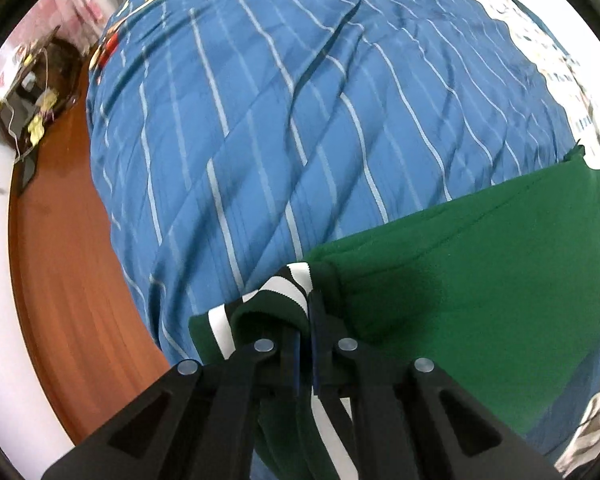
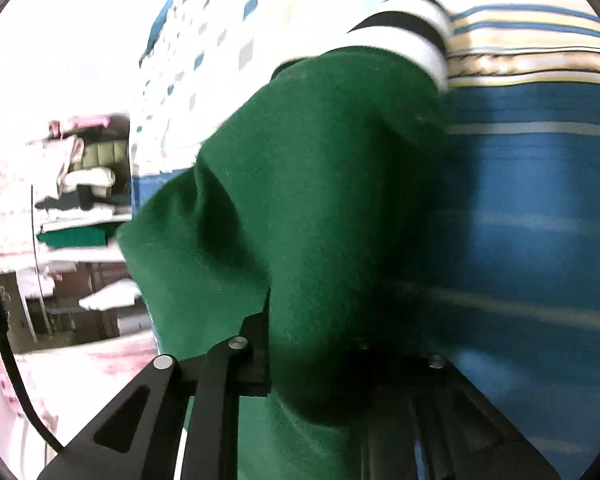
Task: Fold large clothes
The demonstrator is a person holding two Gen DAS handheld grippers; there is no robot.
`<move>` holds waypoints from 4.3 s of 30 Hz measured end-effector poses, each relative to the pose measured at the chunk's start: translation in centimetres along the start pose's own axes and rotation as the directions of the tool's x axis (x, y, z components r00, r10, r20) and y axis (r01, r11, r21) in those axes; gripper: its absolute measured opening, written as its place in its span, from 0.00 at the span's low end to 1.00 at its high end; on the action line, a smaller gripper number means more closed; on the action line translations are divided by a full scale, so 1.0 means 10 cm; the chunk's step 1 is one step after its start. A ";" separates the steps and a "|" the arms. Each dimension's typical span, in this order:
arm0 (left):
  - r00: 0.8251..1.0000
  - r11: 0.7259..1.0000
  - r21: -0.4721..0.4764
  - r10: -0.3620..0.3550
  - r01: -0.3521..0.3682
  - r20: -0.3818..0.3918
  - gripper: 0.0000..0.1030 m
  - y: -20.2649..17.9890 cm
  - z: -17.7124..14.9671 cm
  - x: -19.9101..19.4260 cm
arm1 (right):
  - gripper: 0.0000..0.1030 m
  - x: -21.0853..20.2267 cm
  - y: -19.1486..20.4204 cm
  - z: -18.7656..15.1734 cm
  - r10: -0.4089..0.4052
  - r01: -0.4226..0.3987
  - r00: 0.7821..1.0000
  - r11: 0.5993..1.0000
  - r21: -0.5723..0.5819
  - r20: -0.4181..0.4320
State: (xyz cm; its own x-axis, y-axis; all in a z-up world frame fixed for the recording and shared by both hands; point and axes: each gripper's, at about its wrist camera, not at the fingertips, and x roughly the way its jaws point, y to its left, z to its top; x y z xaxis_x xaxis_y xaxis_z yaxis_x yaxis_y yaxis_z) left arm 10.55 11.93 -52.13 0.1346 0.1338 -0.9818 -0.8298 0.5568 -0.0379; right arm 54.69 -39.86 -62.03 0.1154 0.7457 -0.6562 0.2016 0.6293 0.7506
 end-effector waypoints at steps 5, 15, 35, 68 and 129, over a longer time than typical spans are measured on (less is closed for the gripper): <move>1.000 0.994 0.110 -0.014 0.012 0.021 0.01 -0.24 0.39 0.09 | 0.15 -1.13 -0.43 -0.51 0.008 -0.032 0.991 0.984 0.174 0.134; 0.996 0.913 0.404 -0.075 0.051 0.045 0.02 -1.05 1.43 0.49 | 0.22 -2.04 -1.48 -1.80 -0.234 0.201 0.971 0.912 0.358 0.052; 0.993 0.972 0.227 -0.078 0.055 0.093 0.95 -0.52 1.03 -0.04 | 0.78 -1.35 0.58 -0.52 -0.541 0.568 0.822 0.766 -0.301 0.176; 0.984 0.954 -0.245 -0.177 0.172 0.004 0.95 0.65 -0.13 -0.50 | 0.72 -1.36 1.02 -1.06 -0.496 0.509 0.853 0.723 -0.467 0.162; 0.801 0.973 0.177 -0.225 0.151 0.554 0.21 -0.16 1.12 -1.42 | 0.37 -1.00 0.90 -2.27 -0.486 0.438 0.871 0.837 -0.327 -0.078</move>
State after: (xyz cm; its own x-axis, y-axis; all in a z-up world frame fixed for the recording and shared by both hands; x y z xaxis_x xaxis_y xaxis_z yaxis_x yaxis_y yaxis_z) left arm 16.09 18.30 -36.04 0.5948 0.4365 -0.6751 -0.6911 0.7066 -0.1520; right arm 33.31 -36.72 -46.95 -0.0733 0.3605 -0.9299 -0.0991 0.9251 0.3665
